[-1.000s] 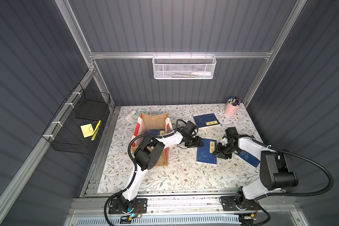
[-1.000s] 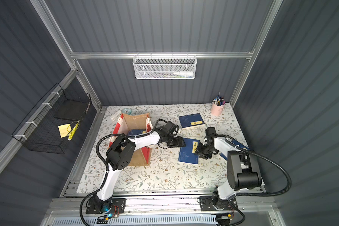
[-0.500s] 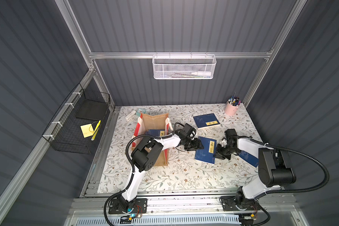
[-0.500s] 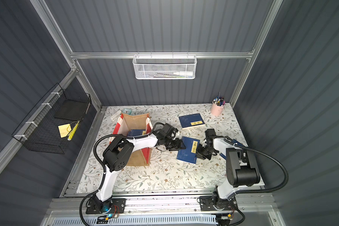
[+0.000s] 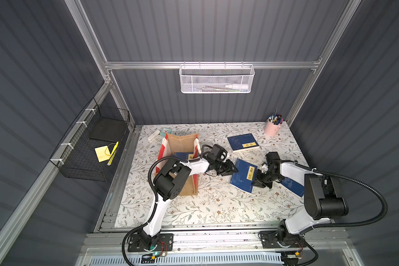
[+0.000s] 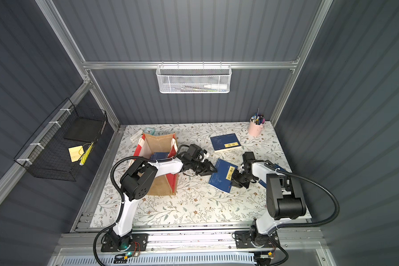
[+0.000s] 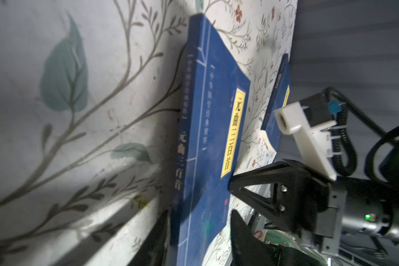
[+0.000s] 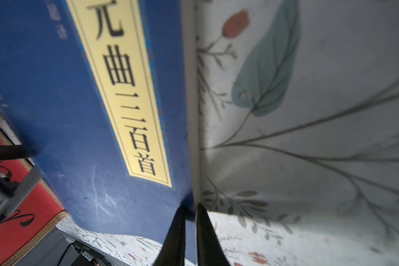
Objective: Put the books into the canvas bag
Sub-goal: Pick up the book from the center of the board.
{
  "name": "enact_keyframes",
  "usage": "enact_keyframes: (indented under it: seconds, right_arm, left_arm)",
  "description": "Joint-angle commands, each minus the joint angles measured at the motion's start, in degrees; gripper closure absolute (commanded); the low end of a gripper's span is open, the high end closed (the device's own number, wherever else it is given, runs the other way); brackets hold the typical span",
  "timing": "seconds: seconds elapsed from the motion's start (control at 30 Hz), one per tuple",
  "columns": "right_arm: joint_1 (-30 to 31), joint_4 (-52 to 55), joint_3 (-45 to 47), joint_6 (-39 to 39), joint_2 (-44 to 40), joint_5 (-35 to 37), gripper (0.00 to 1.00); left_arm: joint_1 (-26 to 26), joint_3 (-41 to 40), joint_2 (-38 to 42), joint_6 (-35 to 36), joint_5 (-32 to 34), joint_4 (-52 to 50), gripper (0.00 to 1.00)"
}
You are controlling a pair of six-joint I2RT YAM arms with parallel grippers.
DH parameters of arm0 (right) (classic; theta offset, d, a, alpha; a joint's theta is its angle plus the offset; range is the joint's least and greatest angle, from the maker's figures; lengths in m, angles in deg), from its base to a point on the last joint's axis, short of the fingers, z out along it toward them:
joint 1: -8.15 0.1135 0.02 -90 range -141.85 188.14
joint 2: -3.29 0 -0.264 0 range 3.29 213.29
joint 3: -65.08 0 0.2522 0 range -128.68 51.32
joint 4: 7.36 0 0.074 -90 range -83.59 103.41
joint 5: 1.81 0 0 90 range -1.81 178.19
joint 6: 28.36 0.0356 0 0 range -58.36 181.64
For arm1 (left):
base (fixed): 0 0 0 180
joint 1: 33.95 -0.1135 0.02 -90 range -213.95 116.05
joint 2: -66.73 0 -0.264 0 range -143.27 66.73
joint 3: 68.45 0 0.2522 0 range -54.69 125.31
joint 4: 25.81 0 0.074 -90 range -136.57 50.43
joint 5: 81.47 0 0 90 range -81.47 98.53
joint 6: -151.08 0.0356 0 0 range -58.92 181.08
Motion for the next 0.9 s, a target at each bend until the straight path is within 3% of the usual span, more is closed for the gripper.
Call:
enact_keyframes:
  seconds: [0.0,0.2,0.53,0.77,0.87]
  right_arm:
    - [1.0,-2.1,1.7,0.5,0.8,-3.7,0.86]
    - [1.0,-2.2,1.8,0.4,1.4,-4.1,0.85]
    - [1.0,-1.7,1.0,0.8,-1.4,-4.5,0.84]
    - [1.4,1.9,-3.5,3.3,-10.4,-5.4,0.78]
    - [2.8,5.5,-7.3,3.1,-13.8,-2.6,0.73]
  left_arm:
    - [2.8,-0.2,1.7,-2.6,-7.8,6.8,0.62]
    - [3.0,2.5,-0.6,-0.2,-8.0,0.3,0.63]
    - [2.9,5.6,5.4,11.6,0.8,-13.2,1.0]
    - [2.9,11.5,13.4,23.4,12.0,-25.1,1.0]
    - [2.8,14.6,17.6,29.5,20.1,-31.2,1.0]
